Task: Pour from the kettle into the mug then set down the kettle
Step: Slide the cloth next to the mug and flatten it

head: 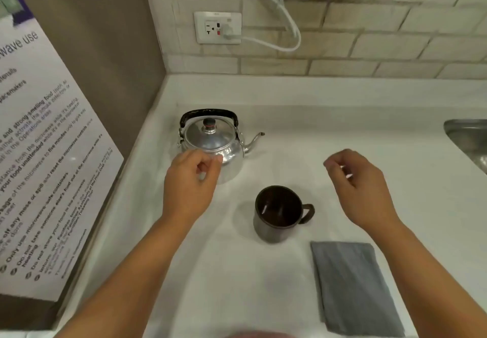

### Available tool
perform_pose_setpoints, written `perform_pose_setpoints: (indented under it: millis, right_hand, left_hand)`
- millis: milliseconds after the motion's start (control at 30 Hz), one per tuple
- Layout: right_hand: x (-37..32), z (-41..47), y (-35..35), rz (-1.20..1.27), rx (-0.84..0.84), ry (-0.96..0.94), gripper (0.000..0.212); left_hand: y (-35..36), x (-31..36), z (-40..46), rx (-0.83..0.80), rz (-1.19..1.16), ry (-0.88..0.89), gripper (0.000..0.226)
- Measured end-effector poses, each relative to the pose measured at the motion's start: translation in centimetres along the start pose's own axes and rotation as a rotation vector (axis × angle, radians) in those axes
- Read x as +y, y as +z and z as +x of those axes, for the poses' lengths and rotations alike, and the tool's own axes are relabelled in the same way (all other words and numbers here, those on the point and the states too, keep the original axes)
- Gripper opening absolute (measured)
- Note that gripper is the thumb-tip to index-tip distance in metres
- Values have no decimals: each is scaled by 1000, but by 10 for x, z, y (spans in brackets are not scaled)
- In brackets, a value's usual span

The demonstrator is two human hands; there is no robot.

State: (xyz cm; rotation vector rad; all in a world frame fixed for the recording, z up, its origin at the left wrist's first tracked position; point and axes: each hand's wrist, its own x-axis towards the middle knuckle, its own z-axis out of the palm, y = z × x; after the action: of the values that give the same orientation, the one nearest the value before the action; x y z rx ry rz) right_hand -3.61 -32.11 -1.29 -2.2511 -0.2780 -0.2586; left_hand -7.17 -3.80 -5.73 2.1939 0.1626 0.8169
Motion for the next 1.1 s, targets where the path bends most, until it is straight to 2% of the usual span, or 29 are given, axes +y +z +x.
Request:
perform_pose_setpoints:
  millis: [100,233,333,433,500,633,700,800,833,933,967,1067,1100]
  right_hand:
    - [43,-77,-1,-52,-82,118,16]
    - [66,-139,17,-407,-275,-5,31]
    - [68,-140,21,-466,-331,-24,43]
    - [79,-120,25,-500,-337,-51,49]
    - [87,-91,28,-518,-255,-58,45]
    - [94,-4,47,-567,-184,66,46]
    - [86,21,64,-544,-259,0,44]
    - [85,21,73,-455,-543,-319,53]
    - [92,23,70,-490,-569,-353,54]
    - [111,33,60,-662,-446,-113,53]
    - [112,31,60,-698,-452,-81,55]
    - [114,12,55,-682,-554,-256,61]
    - [117,6,48,-673,-553,-242,60]
  left_hand:
    - [8,-13,-63,-181,79,-68,15]
    - [17,-21,-103,-385,290,-24,42]
    - [20,-20,-106,-445,373,4,49]
    - [21,-21,-105,-476,398,-7,51]
    - [21,-20,-106,-479,413,3,50]
    - [22,-19,-105,-486,420,4,51]
    - [22,-19,-105,-482,415,-2,51]
    - [21,-19,-105,-480,406,-10,51]
    - [21,-18,-105,-477,404,-11,51]
    - [21,-18,-105,-472,405,-7,51]
    - [21,-18,-105,-472,404,-8,51]
    - [21,-18,-105,-470,400,-12,51]
    - [21,-19,-104,-466,400,-9,51]
